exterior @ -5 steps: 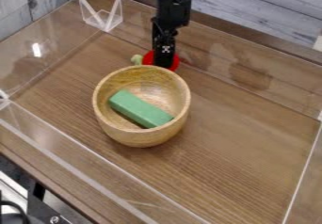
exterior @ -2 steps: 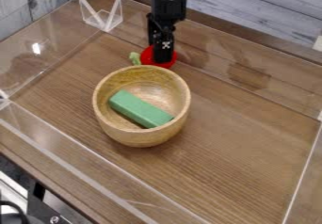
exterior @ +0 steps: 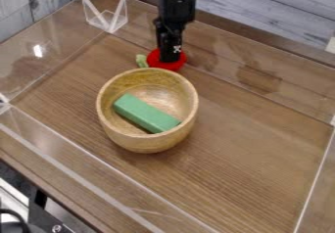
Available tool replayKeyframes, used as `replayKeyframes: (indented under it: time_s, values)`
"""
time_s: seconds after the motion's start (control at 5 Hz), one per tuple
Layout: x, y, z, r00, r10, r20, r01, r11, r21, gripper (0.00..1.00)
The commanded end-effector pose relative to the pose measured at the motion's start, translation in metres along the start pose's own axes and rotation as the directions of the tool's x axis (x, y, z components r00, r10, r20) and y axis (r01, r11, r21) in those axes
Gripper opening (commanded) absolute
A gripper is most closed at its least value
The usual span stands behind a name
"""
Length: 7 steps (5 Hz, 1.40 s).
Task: Move the red object to the left side of the table
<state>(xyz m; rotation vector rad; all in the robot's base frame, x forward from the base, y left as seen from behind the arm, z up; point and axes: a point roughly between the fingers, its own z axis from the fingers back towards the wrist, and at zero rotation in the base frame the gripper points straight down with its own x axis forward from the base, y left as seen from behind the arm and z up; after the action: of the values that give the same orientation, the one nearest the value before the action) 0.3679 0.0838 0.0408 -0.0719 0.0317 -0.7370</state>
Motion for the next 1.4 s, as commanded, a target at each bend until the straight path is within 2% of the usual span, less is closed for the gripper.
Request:
replayKeyframes:
  time_s: [0.0, 0.2, 0.4, 0.6, 0.8, 1.0, 1.2]
  values:
    - [0.012, -0.01, 0.027, 0.999, -0.009, 0.046, 0.007, 0.999, 0.047, 1.0]
    - [0.017, -0.014, 0.032, 0.997, -0.067, 0.047, 0.065, 0.997, 0.043, 1.0]
    - [0.021, -0.014, 0.036, 0.996, -0.072, 0.058, 0.069, 0.996, 0.048, 0.0]
    - [0.024, -0.018, 0.046, 0.995, -0.06, 0.084, 0.054, 0.996, 0.066, 0.0]
    - [0.025, -0.024, 0.065, 0.993, -0.038, 0.116, 0.026, 0.994, 0.103, 0.0]
    - [0.023, -0.029, 0.093, 0.988, -0.058, 0.146, 0.037, 0.99, 0.137, 0.0]
    - [0.015, -0.02, 0.105, 0.987, -0.032, 0.157, 0.008, 0.989, 0.149, 0.0]
